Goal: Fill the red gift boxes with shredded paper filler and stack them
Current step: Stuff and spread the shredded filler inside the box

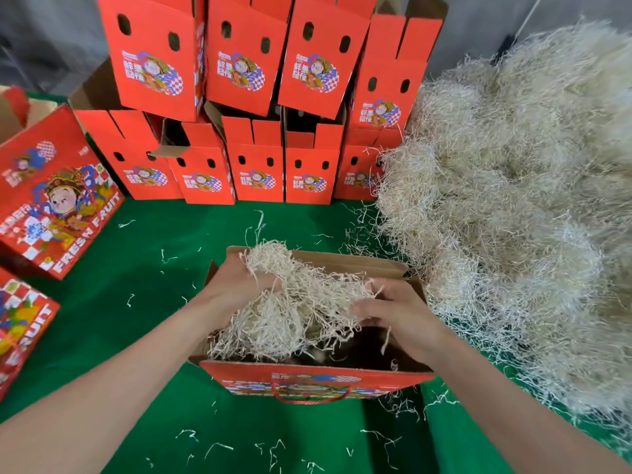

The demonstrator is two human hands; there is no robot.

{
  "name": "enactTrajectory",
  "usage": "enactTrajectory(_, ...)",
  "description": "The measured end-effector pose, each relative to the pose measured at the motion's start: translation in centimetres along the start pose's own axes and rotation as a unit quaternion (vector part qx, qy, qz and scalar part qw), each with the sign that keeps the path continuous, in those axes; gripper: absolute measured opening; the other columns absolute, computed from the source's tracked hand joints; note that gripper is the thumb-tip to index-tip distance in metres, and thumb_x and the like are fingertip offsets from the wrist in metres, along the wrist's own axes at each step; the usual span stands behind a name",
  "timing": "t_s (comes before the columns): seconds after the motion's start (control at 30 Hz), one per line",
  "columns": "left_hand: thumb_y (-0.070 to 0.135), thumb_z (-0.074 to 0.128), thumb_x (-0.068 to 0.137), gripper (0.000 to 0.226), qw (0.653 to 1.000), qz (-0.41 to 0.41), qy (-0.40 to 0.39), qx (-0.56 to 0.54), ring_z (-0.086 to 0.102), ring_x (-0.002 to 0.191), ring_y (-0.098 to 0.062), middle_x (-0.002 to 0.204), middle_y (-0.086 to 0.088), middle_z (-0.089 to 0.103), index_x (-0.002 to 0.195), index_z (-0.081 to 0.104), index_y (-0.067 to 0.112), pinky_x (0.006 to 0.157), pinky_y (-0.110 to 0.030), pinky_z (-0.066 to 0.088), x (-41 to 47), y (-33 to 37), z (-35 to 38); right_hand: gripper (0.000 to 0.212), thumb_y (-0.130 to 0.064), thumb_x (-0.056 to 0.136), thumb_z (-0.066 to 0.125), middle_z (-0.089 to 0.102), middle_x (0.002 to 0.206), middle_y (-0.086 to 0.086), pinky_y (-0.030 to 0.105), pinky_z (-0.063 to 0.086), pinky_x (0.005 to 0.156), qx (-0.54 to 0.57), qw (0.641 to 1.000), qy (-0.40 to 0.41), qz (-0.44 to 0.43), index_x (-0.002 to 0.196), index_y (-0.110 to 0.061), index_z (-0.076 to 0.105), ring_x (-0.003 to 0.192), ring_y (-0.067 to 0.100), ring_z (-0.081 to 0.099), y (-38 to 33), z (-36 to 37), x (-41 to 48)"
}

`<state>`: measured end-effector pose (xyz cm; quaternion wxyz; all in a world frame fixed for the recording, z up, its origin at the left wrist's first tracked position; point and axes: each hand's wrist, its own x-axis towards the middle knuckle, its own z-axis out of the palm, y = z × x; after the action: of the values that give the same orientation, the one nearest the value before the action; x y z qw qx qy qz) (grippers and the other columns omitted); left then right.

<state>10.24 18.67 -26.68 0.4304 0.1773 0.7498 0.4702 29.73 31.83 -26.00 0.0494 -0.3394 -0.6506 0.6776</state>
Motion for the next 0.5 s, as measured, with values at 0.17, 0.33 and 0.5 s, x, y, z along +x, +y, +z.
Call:
enactTrajectory(0.17, 0.009, 0.065, 0.082, 0.031, 0.996, -0.032, -0.081, 0.001, 0.036, 0.069, 0.005, 0.079, 0.02, 0.041, 0.079, 0.043, 0.03, 0.075, -0.02, 0.03, -0.5, 0.3, 1.6, 0.005, -0.005, 0.075, 0.054, 0.05, 0.09, 0.012, 0.033, 0.048, 0.075, 0.162, 0.981, -0.105, 0.017, 0.072, -0.008, 0.053, 0.089, 0.025, 0.047, 0.1, 0.7, 0.6)
enactTrajectory(0.33, 0.015, 0.065, 0.083, 0.052, 0.992, -0.066, -0.104, -0.031, 0.039, 0.122, -0.015, 0.132, 0.005, 0.043, 0.128, 0.041, 0.02, 0.106, -0.032, 0.022, -0.2, 0.1, 1.3, 0.018, 0.0, 0.086, 0.057, 0.064, 0.102, 0.024, 0.034, 0.047, 0.075, 0.01, 1.0, -0.013, 0.023, 0.102, 0.005, 0.062, 0.084, 0.024, 0.058, 0.3, 1.8, 1.2)
enactTrajectory(0.5, 0.005, 0.076, 0.07, 0.044, 0.986, 0.009, -0.148, 0.082, 0.059, 0.105, -0.007, 0.097, 0.019, 0.068, 0.102, 0.063, 0.033, 0.09, -0.019, 0.047, -0.6, 0.3, 2.7, 0.019, -0.001, 0.087, 0.054, 0.044, 0.056, 0.002, 0.021, 0.029, 0.051, -0.067, 0.995, 0.068, 0.001, 0.068, -0.003, 0.055, 0.047, 0.008, 0.034, 0.3, 3.5, 1.8)
